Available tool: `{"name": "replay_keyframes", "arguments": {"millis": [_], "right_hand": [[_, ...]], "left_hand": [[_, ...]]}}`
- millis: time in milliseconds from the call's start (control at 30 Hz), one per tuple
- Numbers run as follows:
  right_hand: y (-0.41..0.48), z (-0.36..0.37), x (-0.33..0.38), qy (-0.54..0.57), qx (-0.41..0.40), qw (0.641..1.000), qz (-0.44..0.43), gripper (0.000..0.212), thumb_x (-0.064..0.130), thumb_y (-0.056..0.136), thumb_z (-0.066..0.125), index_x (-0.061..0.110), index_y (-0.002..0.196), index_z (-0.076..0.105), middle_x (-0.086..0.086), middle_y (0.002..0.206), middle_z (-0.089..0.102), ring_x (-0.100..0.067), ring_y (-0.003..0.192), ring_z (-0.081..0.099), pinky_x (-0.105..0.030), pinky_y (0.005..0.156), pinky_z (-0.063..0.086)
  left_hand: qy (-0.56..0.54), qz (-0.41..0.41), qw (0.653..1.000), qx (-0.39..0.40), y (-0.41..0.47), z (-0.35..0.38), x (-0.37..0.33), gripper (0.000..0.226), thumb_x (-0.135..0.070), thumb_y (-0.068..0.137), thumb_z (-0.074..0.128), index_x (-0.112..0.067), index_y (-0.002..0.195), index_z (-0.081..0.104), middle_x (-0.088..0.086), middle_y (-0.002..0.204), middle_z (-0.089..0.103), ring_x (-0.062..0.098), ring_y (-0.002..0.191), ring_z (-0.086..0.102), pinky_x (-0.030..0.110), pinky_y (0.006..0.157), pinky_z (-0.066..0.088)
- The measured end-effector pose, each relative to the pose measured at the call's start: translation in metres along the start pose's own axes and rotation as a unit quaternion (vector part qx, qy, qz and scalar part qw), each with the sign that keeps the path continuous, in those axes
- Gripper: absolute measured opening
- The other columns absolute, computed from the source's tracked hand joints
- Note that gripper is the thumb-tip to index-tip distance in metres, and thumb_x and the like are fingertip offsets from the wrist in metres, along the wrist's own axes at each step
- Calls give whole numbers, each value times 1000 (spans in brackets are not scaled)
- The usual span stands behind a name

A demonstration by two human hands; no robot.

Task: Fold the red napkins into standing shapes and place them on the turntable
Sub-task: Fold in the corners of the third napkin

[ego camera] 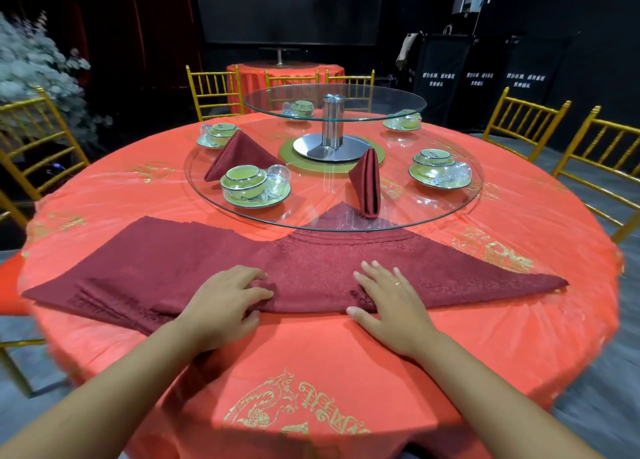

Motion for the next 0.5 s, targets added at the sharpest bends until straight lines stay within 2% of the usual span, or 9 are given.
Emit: {"name": "replay_keyframes", "arguments": {"millis": [33,67,133,233,300,400,500], "right_hand": [[-1,0,10,8,-1,1000,-18,65,58,90,44,25,145,36,5,156,25,-11,146,13,-34,118,-1],[-1,2,18,13,0,999,-29,64,57,89,47,25,144,38,5,155,27,-11,145,16,-33,118,2],[0,7,30,14,9,999,-34,62,55,88,49,26,142,39,5,153,31,-10,143,22,-31,117,6],[5,9,33,25,14,1000,-12,54,46,89,50,26,139,43,6,148,40,-11,139,31,-29,115,17],[9,7,31,41,5,999,3,46,31,91,50,25,136,48,5,144,46,-12,136,36,-27,111,24],[13,9,29,74,20,997,14,41,15,93,47,22,133,55,6,143,48,-10,136,37,-23,111,25],[10,4,23,134,54,989,24,37,12,95,48,16,130,58,2,140,51,-12,134,40,-21,110,25]], "left_hand": [[16,14,1000,-18,0,-6,-1,41,-25,65,44,-16,88,77,9,96,69,29,81,68,36,64,56],[31,15,999,-22,0,-10,0,42,-25,62,41,-17,83,76,5,85,67,27,72,66,32,56,53],[52,-4,998,-29,-1,-16,7,40,-25,61,38,-18,77,74,2,75,63,27,65,63,31,50,49],[52,-111,991,-53,-3,-28,34,32,-22,64,42,-18,73,72,1,71,64,29,69,64,34,55,48],[13,-203,976,-81,-8,-35,57,23,-18,66,52,-19,77,72,0,76,67,29,77,65,36,64,48],[-67,-339,932,-107,-22,-40,86,20,-11,72,64,-30,77,69,-5,80,68,26,83,64,35,72,47],[-206,-408,876,-152,-31,-37,101,27,-8,75,68,-35,77,66,-10,79,68,16,80,63,31,74,47]]}}
Point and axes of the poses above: each hand's wrist, its own y-axis towards the middle knuckle, its own z-axis out of the palm, x = y × z, the point moved 7 cm from there along y, towards the middle knuckle
